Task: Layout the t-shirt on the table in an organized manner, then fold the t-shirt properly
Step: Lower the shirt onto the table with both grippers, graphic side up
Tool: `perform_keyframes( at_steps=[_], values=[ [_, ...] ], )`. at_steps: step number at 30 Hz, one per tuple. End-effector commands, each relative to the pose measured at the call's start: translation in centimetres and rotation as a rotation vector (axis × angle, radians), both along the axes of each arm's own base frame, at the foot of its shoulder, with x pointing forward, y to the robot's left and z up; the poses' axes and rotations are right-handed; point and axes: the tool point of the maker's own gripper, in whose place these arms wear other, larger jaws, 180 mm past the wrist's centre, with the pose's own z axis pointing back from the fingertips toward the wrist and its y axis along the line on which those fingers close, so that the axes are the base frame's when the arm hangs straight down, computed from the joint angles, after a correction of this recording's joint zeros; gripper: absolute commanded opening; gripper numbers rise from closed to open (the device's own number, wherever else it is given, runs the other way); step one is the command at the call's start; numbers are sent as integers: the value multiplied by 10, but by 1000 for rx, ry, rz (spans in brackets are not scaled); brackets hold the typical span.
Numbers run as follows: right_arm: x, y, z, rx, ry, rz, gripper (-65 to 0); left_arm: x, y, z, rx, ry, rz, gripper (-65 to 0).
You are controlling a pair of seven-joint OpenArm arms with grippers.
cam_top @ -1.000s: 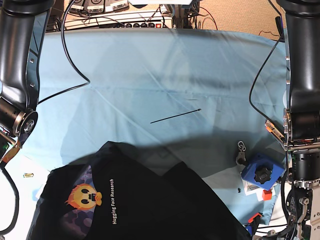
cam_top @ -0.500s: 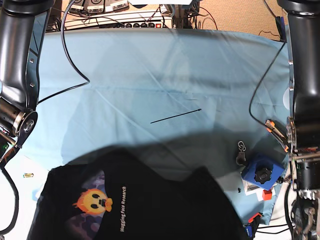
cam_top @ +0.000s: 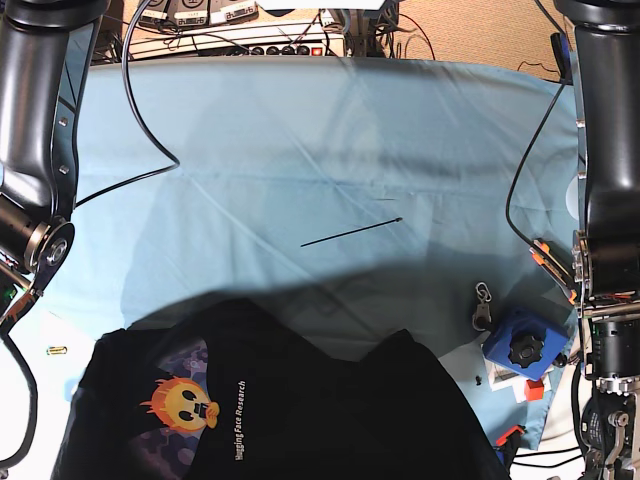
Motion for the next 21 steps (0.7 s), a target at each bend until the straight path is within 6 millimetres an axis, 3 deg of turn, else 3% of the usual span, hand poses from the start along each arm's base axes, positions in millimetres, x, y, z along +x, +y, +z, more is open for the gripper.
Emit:
perform_keyframes(
  at_steps=[1, 21],
  values=[
    [-7, 1, 30, 16, -84, 9, -650, 3, -1, 39, -20, -90, -3, -650],
    [-7, 0, 28, 12, -72, 7, -650, 3, -1, 39, -20, -89, -3, -650]
  ],
)
